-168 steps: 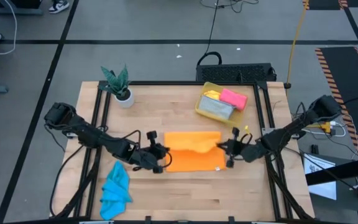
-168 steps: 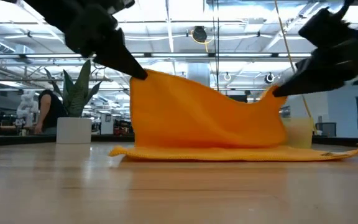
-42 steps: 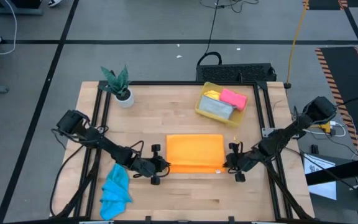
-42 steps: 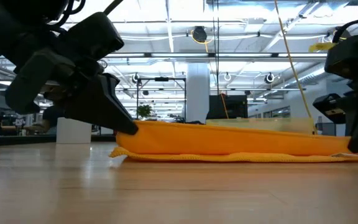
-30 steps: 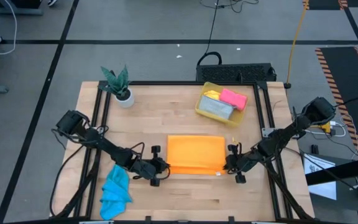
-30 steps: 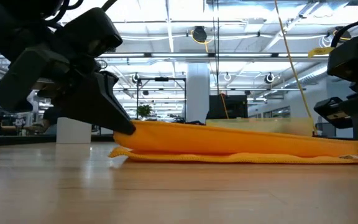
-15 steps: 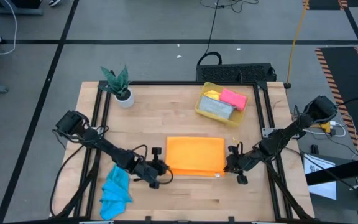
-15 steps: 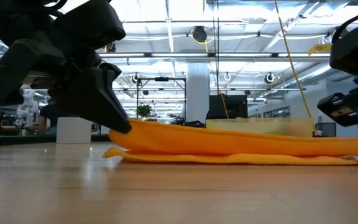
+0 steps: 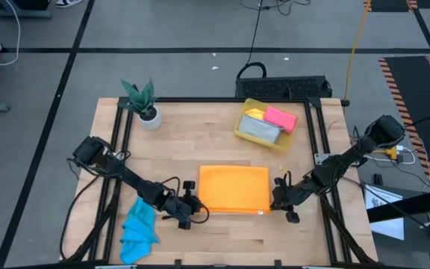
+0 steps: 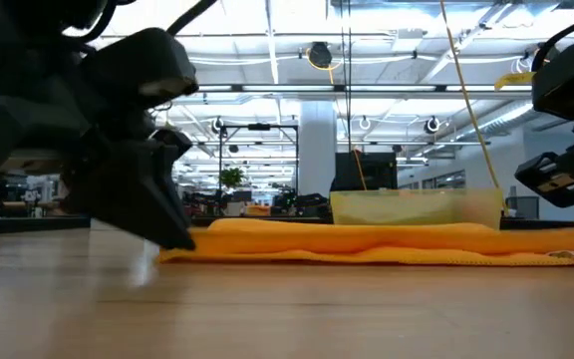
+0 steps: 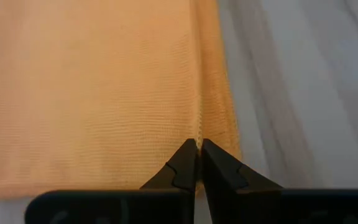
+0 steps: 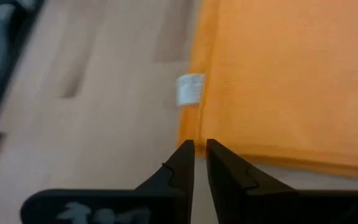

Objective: Fold microfiber towels
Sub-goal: Fold the orange kitchen towel

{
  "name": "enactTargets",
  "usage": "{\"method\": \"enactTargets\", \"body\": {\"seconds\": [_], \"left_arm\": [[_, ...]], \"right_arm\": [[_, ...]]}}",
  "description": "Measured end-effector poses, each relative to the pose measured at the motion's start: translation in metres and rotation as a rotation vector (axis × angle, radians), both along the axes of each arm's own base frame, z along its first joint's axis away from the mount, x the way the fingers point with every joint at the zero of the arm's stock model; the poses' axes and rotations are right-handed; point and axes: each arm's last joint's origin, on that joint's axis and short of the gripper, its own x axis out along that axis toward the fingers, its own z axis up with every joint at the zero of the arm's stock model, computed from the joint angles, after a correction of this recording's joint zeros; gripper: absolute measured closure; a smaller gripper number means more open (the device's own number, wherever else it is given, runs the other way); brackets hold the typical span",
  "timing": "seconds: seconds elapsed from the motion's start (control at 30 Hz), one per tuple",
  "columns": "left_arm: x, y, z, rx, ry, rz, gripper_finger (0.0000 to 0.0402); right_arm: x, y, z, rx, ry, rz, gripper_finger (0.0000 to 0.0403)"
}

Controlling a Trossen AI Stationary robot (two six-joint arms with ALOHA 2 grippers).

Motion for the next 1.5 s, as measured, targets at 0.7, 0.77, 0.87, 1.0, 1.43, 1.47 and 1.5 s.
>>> {"method": "enactTargets", "body": {"seconds": [0.7,0.77,0.87,1.0,1.43,1.47,1.5], "left_arm": [[0.003,0.010,0.042,-0.174,-0.108,0.040,0.0218],[0.009,0.019,0.036,-0.171,-0.102,0.075,0.0213],[0.015,0.030,0.023,-0.147,-0.062,0.120,0.0220],[0.020,0.034,0.005,-0.187,0.000,0.094,0.0250],[0.010,-0.002,0.012,-0.321,-0.012,-0.101,0.0309],[0.009,-0.002,0.015,-0.301,-0.023,-0.094,0.0309],[0.009,-0.001,0.017,-0.281,-0.040,-0.084,0.0309]], "right_arm": [[0.012,-0.001,0.011,-0.022,-0.181,-0.081,0.0276],[0.013,-0.007,0.010,-0.060,-0.185,-0.168,0.0283],[0.014,-0.012,0.004,-0.085,-0.139,-0.224,0.0303],[0.015,-0.013,-0.009,-0.071,-0.066,-0.204,0.0338],[0.015,-0.009,-0.016,-0.052,-0.027,-0.068,0.0401],[0.014,-0.009,-0.013,-0.054,-0.038,-0.060,0.0402],[0.013,-0.010,-0.010,-0.052,-0.056,-0.055,0.0401]]}}
